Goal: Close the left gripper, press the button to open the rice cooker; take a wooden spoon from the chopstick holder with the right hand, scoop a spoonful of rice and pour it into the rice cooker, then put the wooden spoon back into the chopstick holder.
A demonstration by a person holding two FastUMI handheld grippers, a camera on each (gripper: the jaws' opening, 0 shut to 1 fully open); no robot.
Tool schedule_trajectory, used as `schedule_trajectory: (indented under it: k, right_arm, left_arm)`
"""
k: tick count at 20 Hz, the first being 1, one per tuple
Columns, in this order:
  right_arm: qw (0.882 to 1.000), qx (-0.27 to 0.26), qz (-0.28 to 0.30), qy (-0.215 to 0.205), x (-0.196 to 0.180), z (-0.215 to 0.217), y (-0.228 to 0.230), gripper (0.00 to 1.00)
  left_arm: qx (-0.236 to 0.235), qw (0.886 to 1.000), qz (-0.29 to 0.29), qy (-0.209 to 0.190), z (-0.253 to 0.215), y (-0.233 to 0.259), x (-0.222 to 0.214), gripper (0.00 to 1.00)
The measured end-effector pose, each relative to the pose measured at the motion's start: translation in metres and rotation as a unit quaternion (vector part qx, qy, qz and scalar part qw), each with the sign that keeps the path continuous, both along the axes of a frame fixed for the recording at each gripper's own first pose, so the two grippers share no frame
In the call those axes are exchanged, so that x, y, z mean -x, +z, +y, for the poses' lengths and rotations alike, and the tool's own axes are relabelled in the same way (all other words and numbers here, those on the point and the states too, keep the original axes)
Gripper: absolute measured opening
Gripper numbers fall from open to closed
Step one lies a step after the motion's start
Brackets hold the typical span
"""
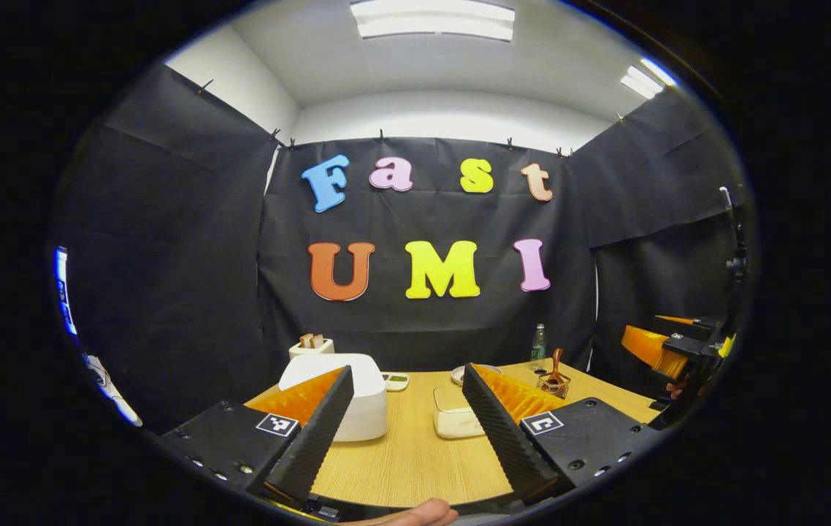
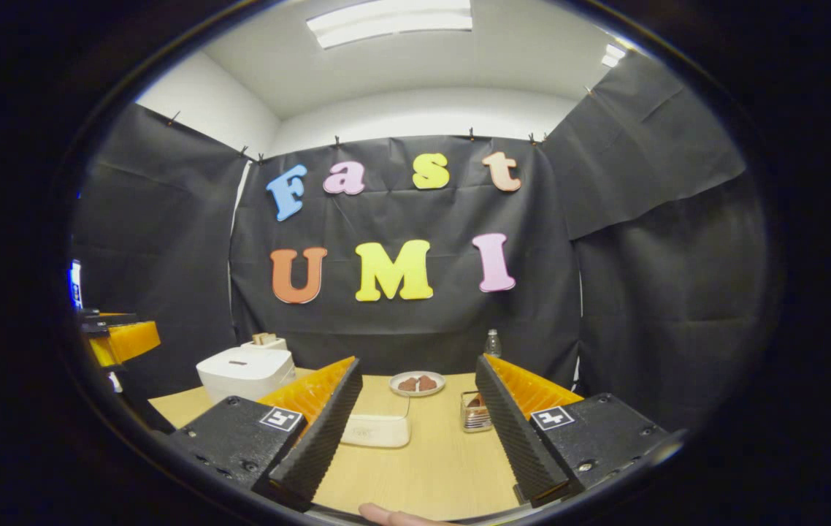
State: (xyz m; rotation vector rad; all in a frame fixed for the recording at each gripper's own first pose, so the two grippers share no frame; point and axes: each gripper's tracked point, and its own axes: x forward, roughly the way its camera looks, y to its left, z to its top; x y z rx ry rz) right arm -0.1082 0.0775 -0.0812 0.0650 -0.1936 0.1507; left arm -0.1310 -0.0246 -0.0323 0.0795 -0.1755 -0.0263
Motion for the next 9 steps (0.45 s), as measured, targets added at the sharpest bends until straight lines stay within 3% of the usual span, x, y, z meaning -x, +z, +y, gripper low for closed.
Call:
schedule_trajectory:
  k: [9]
  right_arm:
    - [1.0,0.003,0.002,0.004,-0.0026,0.0028,-0.0052,0.98]
  left_arm:
    - [0.003,1.0,0.003,0.005,0.0078,-0.0026,-0.0057,0.95]
